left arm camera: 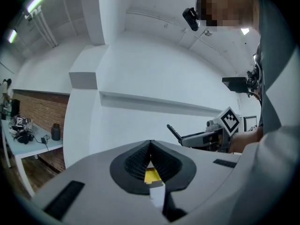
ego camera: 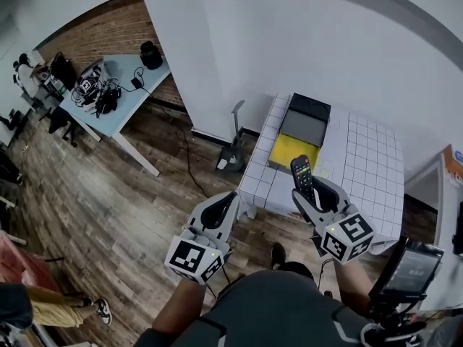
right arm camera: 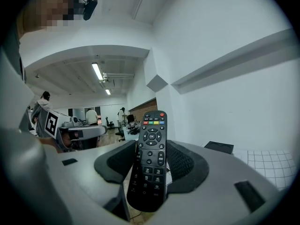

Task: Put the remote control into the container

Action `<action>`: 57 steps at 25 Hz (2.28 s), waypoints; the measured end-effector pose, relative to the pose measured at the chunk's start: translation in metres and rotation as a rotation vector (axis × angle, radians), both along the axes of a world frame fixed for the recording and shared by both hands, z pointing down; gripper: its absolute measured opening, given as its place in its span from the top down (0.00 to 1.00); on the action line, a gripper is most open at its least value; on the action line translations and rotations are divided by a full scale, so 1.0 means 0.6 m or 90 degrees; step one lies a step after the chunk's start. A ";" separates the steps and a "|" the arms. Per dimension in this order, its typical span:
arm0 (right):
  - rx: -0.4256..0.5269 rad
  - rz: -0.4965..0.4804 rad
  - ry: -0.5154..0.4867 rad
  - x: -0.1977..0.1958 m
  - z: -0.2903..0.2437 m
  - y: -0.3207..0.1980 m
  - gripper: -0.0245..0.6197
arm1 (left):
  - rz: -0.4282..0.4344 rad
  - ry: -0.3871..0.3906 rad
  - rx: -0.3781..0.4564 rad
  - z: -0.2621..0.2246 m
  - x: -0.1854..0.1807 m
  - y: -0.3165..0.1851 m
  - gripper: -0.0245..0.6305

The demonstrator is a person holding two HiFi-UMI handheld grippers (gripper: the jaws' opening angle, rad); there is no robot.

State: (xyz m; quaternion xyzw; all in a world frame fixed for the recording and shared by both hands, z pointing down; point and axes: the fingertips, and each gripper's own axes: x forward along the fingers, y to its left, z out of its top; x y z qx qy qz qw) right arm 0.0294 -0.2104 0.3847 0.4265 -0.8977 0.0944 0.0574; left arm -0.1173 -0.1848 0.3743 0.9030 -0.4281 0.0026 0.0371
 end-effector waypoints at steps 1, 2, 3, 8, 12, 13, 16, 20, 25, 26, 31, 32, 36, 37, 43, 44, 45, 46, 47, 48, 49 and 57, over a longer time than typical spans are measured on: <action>-0.001 -0.001 -0.002 0.006 0.000 -0.016 0.62 | -0.003 0.000 -0.002 0.001 0.006 -0.015 0.95; -0.002 -0.003 -0.004 0.013 0.001 -0.031 0.62 | -0.006 -0.001 -0.004 0.001 0.012 -0.031 0.95; -0.003 -0.005 -0.003 0.019 0.001 -0.045 0.62 | -0.008 0.000 -0.006 0.000 0.019 -0.046 0.95; -0.001 -0.021 0.001 0.051 0.004 -0.109 0.62 | -0.016 0.004 -0.006 0.000 0.052 -0.113 0.95; -0.004 -0.034 0.000 0.070 0.013 -0.150 0.62 | -0.023 -0.012 -0.010 0.009 0.080 -0.151 0.95; -0.006 -0.037 -0.002 0.075 0.015 -0.160 0.62 | -0.024 -0.014 -0.012 0.011 0.087 -0.161 0.95; -0.013 -0.048 -0.006 0.087 0.020 -0.186 0.62 | -0.033 -0.014 -0.017 0.014 0.102 -0.186 0.95; -0.017 -0.060 0.001 0.093 0.033 -0.219 0.62 | -0.045 -0.016 -0.018 0.018 0.109 -0.213 0.95; -0.037 -0.051 0.013 0.086 0.062 -0.258 0.62 | -0.043 -0.013 -0.033 0.031 0.099 -0.249 0.95; -0.041 -0.046 0.017 0.083 0.068 -0.268 0.62 | -0.041 -0.009 -0.036 0.033 0.093 -0.258 0.95; -0.072 -0.021 0.042 0.062 0.109 -0.310 0.62 | -0.035 -0.019 -0.044 0.054 0.061 -0.308 0.95; -0.079 -0.017 0.048 0.059 0.119 -0.316 0.62 | -0.042 -0.022 -0.046 0.061 0.054 -0.319 0.95; -0.108 0.003 0.077 0.051 0.159 -0.345 0.62 | -0.053 -0.017 -0.065 0.094 0.034 -0.357 0.95; -0.115 0.006 0.085 0.048 0.172 -0.352 0.62 | -0.050 -0.013 -0.069 0.102 0.031 -0.363 0.95; -0.182 0.018 0.131 0.049 0.274 -0.381 0.62 | -0.041 0.001 -0.085 0.148 0.024 -0.396 0.95; -0.195 0.019 0.140 0.050 0.292 -0.383 0.62 | -0.039 -0.004 -0.089 0.157 0.023 -0.399 0.95; -0.207 0.020 0.149 0.051 0.311 -0.384 0.62 | -0.037 -0.010 -0.092 0.167 0.023 -0.402 0.95; -0.219 0.021 0.158 0.052 0.329 -0.385 0.62 | -0.034 -0.016 -0.096 0.177 0.023 -0.404 0.95; -0.230 0.022 0.167 0.054 0.346 -0.387 0.62 | -0.031 -0.021 -0.101 0.187 0.023 -0.406 0.95; -0.241 0.022 0.175 0.055 0.361 -0.390 0.62 | -0.029 -0.025 -0.107 0.196 0.022 -0.409 0.95; -0.252 0.023 0.183 0.055 0.376 -0.392 0.62 | -0.028 -0.027 -0.113 0.205 0.020 -0.413 0.95; -0.320 0.016 0.228 0.057 0.456 -0.406 0.62 | 0.001 -0.032 -0.131 0.251 0.030 -0.432 0.95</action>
